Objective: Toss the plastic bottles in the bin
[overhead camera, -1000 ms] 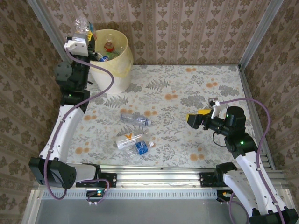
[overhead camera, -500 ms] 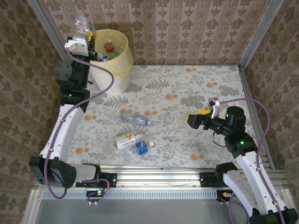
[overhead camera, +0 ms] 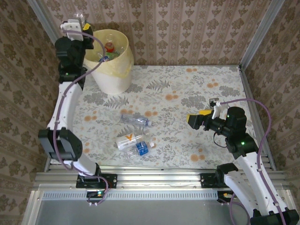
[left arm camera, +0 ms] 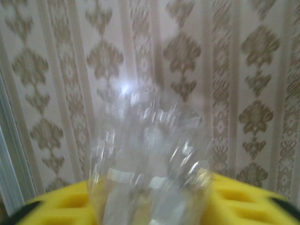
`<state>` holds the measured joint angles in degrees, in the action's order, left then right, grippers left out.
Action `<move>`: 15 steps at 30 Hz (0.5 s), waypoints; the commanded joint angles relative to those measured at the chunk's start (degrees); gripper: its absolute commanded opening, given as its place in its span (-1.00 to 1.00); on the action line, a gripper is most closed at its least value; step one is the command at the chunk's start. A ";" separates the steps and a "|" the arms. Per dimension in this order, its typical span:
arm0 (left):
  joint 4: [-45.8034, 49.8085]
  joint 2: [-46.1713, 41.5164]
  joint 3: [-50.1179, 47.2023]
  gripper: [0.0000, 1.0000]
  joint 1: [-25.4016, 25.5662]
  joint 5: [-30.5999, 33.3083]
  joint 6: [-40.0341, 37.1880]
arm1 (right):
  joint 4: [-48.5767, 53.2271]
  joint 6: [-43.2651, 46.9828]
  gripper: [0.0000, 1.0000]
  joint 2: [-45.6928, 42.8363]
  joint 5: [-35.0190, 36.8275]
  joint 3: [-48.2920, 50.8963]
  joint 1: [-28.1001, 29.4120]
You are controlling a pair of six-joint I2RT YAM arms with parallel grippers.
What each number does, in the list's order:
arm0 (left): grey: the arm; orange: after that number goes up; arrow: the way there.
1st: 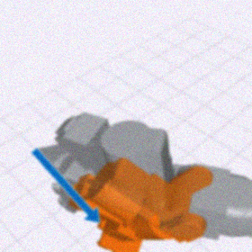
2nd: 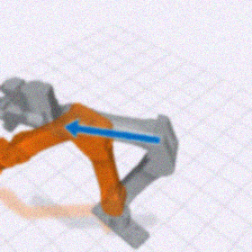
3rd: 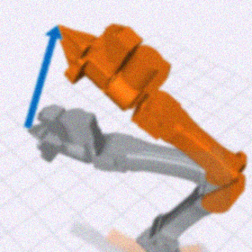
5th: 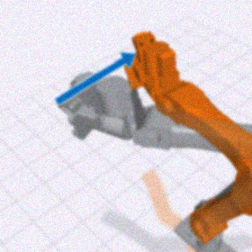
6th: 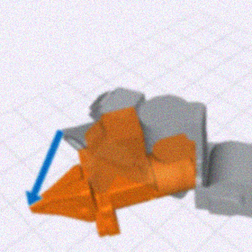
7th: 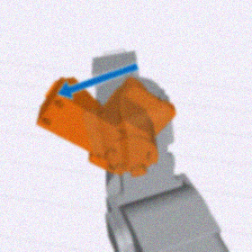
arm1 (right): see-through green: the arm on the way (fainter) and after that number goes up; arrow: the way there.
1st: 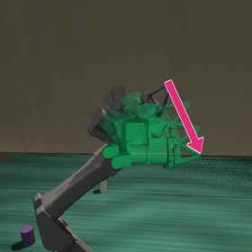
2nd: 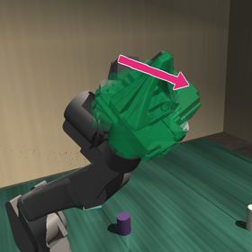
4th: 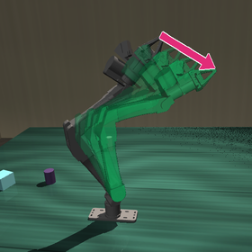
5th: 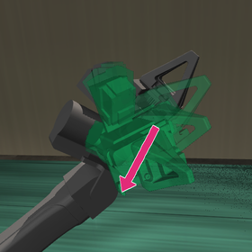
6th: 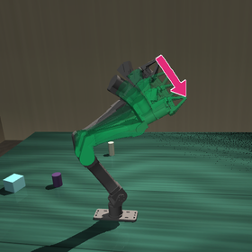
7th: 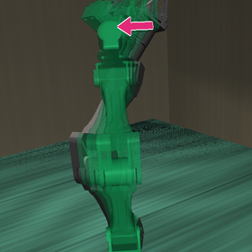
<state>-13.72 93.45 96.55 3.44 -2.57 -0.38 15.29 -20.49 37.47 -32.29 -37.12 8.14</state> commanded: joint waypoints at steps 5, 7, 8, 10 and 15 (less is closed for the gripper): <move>16.43 3.75 9.18 0.99 -0.10 -1.52 4.12 | 0.77 1.28 1.00 -0.68 1.09 -2.12 0.36; 17.45 1.86 10.07 1.00 0.07 -1.95 4.49 | 0.81 1.31 1.00 -0.69 1.09 -2.08 0.38; 17.74 0.73 10.48 0.99 0.28 -2.02 4.57 | 0.67 1.16 1.00 -0.65 1.07 -1.99 0.38; 19.57 -1.26 12.11 0.99 0.75 -2.47 4.39 | 0.37 1.16 1.00 -0.57 0.96 -1.90 0.38; 24.65 -5.87 14.02 1.00 2.48 -2.74 2.63 | 0.52 1.14 1.00 -0.30 0.76 -2.16 0.34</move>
<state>8.25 92.29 107.90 4.99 -4.16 2.83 15.46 -20.47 37.50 -31.90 -37.15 8.14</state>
